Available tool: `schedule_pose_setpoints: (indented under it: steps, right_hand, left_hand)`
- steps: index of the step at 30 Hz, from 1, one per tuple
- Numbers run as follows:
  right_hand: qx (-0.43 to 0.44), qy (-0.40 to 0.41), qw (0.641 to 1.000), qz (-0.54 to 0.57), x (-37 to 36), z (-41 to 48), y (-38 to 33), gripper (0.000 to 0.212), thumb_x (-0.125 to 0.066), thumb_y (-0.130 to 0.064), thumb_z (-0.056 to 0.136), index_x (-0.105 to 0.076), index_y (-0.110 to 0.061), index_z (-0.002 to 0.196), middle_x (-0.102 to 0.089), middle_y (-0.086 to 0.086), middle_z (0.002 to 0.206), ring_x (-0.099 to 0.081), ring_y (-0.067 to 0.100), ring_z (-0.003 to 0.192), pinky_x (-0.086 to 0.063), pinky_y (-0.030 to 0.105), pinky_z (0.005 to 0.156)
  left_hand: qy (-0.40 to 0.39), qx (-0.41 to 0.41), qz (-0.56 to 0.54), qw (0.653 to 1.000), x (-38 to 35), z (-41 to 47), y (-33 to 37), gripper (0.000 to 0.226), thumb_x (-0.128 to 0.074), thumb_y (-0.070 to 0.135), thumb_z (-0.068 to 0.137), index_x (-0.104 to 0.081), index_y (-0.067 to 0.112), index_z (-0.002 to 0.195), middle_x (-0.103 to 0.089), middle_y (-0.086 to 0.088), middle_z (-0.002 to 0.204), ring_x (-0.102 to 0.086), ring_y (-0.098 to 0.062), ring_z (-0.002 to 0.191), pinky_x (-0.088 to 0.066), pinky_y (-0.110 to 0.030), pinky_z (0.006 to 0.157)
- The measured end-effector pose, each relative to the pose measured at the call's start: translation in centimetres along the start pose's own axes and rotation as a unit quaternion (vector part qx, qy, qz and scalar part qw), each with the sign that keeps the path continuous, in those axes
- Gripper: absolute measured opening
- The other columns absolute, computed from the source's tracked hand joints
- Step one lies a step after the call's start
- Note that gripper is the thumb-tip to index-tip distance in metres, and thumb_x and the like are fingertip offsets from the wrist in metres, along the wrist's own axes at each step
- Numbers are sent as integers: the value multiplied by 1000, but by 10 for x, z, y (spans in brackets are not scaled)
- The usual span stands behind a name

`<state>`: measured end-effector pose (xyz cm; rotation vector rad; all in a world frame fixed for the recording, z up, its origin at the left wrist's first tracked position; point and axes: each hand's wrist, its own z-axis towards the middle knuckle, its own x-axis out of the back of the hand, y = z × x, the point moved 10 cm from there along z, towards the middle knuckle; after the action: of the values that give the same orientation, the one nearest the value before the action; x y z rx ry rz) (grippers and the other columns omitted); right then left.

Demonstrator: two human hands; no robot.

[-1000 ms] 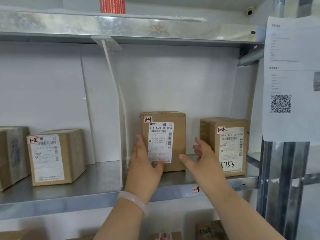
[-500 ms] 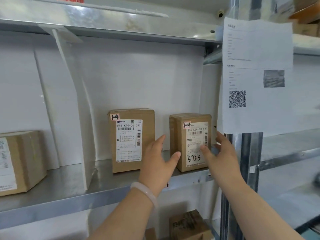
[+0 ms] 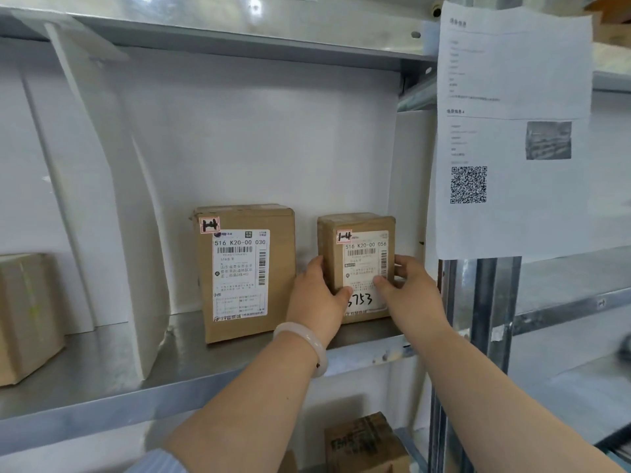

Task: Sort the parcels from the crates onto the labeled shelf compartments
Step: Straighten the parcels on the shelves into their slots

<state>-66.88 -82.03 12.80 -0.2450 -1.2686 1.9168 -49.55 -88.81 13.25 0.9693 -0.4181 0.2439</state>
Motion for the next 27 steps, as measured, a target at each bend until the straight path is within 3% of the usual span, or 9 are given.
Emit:
schedule_pose_setpoints:
  steps: [5, 9, 12, 15, 18, 22, 25, 27]
  right_hand:
    - [-1, 2, 1000, -2, -10, 11, 5, 43, -65, -20, 91, -49, -22, 131, -59, -12, 109, -59, 9, 97, -47, 25, 79]
    - [6, 0, 1000, -1, -13, 14, 6, 44, -65, -22, 91, -48, -23, 131, -61, -10, 116, -55, 7, 97, -45, 25, 81]
    - [3, -2, 1000, 6, -13, 15, 8, 49, -67, -25, 90, -46, -24, 134, -62, -7, 121, -58, 10, 103, -49, 29, 86]
    - [4, -1, 1000, 21, -9, 9, 8, 66, -71, -32, 87, -38, -25, 143, -55, -3, 132, -53, 10, 108, -47, 31, 91]
    - [24, 16, 999, 46, 6, -14, 3, 70, -72, -31, 86, -36, -25, 146, -49, -5, 138, -47, 4, 114, -40, 25, 94]
    - [79, 32, 995, 45, 24, -66, 9, 61, -71, -24, 87, -43, -29, 141, -51, -12, 132, -48, -3, 119, -42, 22, 100]
    - [95, 17, 995, 12, 22, -107, 38, 58, -69, -23, 88, -42, -38, 138, -47, -20, 129, -46, -6, 121, -38, 16, 101]
    - [81, 17, 997, -7, 21, -128, 68, 57, -68, -21, 89, -41, -43, 134, -44, -23, 127, -44, -8, 121, -37, 18, 104]
  left_hand:
    - [12, 24, 0, 1000, -9, 11, -6, 52, -69, 11, 87, -51, 22, 135, -64, 1, 126, -64, -17, 114, -50, -24, 93]
    - [15, 42, 10, 999, -13, 14, -11, 54, -66, 12, 90, -47, 21, 140, -62, 0, 129, -63, -18, 116, -48, -23, 93]
    - [4, 48, 29, 998, -12, 13, -8, 74, -66, 19, 92, -27, 20, 155, -54, -3, 140, -55, -21, 127, -44, -29, 103]
    - [-28, 49, 35, 998, -11, 1, 1, 88, -65, 27, 94, -6, 16, 159, -39, -4, 152, -40, -19, 139, -35, -25, 106]
    - [-28, -27, 67, 997, -2, -25, 17, 83, -65, 34, 94, -15, 21, 159, -36, 0, 153, -33, -14, 142, -25, -15, 106]
    - [19, -176, 121, 977, 20, -79, 31, 70, -65, 29, 93, -32, 21, 154, -38, 8, 148, -26, 2, 135, -7, 4, 104]
    - [1, -210, 117, 971, 12, -120, 13, 58, -60, 33, 95, -41, 23, 149, -41, 15, 141, -32, 5, 131, -19, -3, 110]
    - [-6, -250, 135, 959, 1, -148, 1, 52, -57, 33, 95, -48, 18, 144, -48, 4, 144, -41, -6, 133, -31, -17, 113]
